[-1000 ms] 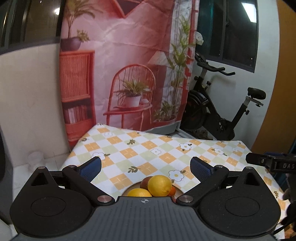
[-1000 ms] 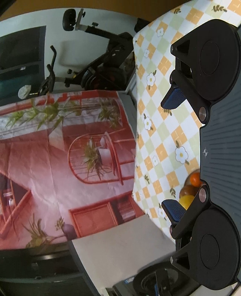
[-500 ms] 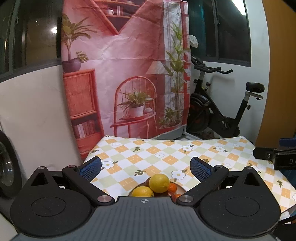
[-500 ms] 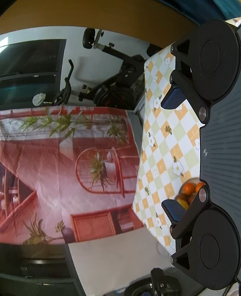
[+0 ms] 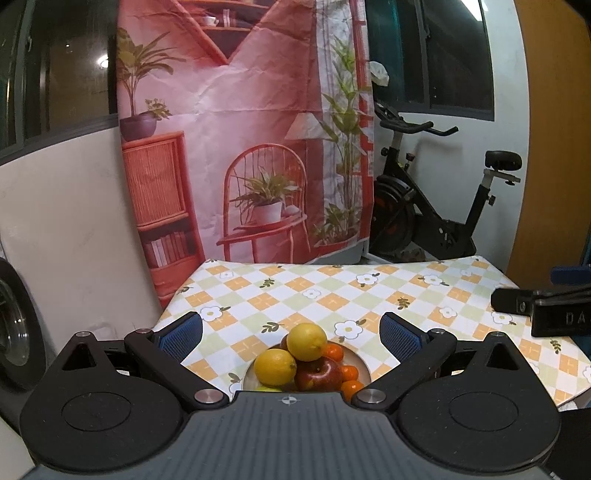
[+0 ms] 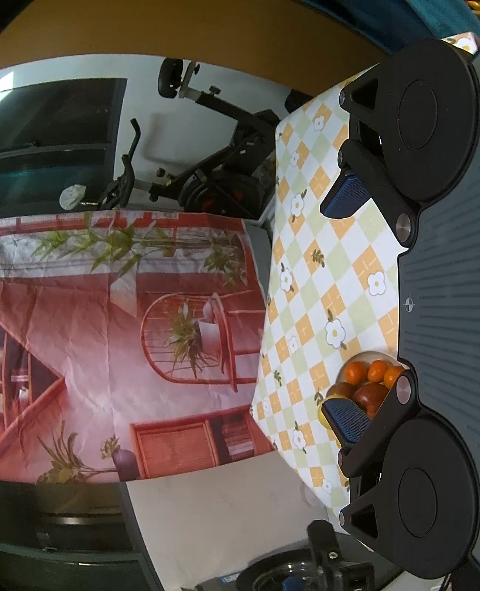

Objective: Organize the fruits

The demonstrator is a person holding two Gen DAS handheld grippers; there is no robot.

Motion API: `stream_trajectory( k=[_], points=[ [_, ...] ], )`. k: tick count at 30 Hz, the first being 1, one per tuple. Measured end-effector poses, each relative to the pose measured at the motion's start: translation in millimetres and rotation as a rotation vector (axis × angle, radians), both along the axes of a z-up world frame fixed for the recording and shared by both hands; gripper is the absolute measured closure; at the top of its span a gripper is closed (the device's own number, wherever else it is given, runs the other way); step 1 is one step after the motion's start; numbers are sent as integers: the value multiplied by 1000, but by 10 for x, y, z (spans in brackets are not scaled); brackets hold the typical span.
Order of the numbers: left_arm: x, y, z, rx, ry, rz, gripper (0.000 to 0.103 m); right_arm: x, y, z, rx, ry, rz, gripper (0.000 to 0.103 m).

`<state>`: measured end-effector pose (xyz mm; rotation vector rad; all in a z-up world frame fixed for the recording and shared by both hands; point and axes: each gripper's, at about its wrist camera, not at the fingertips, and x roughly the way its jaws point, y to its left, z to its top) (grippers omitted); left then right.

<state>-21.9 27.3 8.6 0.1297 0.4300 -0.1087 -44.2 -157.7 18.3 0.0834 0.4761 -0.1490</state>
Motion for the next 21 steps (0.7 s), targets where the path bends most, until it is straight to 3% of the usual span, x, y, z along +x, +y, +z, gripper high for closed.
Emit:
stream_trajectory(
  k=[21],
  points=[
    [-41, -4, 8, -44, -32, 25, 0, -17, 20, 1, -24, -7, 7, 0]
  ],
)
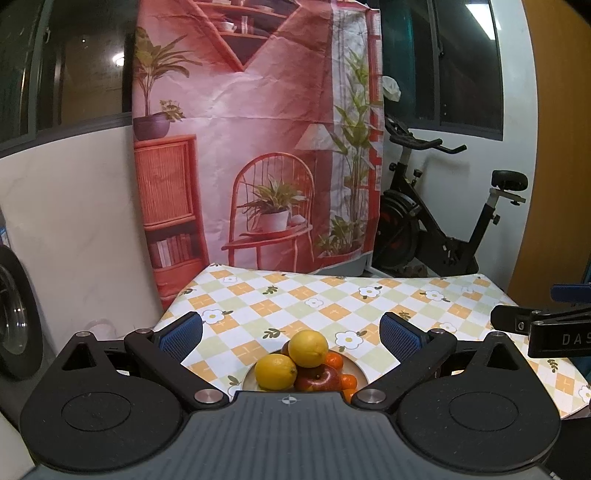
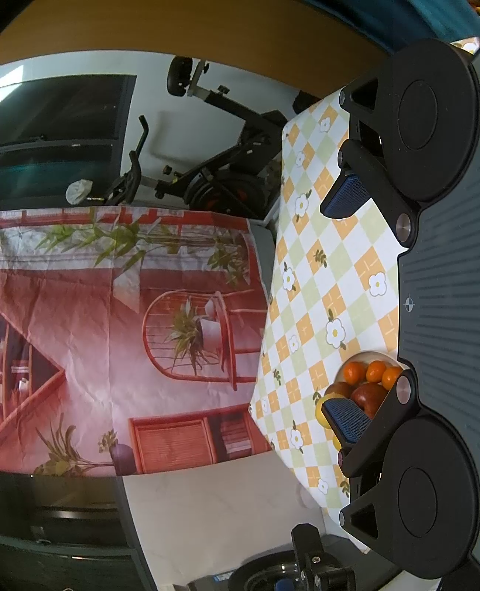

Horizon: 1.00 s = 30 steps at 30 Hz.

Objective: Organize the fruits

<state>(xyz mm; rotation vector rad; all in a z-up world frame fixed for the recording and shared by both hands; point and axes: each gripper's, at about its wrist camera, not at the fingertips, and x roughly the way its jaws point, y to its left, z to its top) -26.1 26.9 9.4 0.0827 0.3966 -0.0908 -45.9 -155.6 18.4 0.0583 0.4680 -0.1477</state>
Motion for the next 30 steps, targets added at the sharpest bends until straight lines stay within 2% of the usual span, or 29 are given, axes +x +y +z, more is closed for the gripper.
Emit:
stream_trajectory(
  k=[30],
  points=[
    [-40, -7, 29, 1, -15, -10, 0, 0, 10, 2, -4, -2, -1, 0]
  ],
)
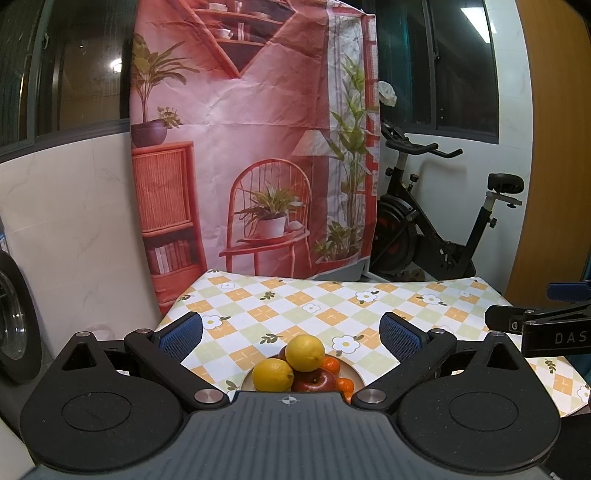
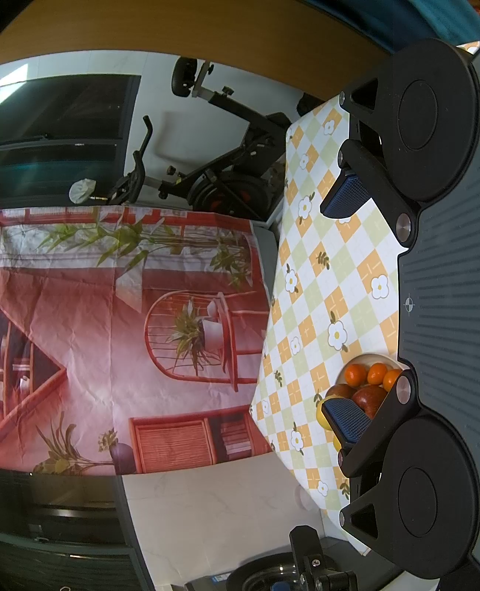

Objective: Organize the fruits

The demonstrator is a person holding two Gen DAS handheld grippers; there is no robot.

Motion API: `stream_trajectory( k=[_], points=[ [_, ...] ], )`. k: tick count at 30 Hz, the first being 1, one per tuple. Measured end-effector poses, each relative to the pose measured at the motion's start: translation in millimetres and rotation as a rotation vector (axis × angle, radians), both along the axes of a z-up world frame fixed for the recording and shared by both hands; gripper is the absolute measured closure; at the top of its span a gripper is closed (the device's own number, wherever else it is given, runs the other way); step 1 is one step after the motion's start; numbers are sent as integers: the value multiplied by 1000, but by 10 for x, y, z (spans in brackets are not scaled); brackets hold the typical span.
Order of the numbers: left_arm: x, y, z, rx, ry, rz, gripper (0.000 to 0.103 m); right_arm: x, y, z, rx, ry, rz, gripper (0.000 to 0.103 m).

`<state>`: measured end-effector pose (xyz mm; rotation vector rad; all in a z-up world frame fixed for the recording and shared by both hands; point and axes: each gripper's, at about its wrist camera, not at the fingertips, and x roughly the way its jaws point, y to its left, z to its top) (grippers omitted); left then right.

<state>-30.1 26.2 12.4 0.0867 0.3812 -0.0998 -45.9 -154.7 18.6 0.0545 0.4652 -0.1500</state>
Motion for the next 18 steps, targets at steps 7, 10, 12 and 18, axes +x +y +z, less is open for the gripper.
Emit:
stream_trajectory(
  k=[7, 10, 12, 18],
  points=[
    [-2, 1, -3, 1, -1, 0, 0, 1, 3, -2, -1, 0, 0, 0],
    [-14, 9, 4, -2, -5, -2, 0, 1, 4, -3, -1, 0, 0, 0],
    [-20, 4, 17, -3, -8, -4, 0, 2, 8, -4, -1, 0, 0, 0],
    [-24, -2, 32, -6, -9, -3, 0, 3, 12, -7, -2, 0, 0, 0]
  ],
)
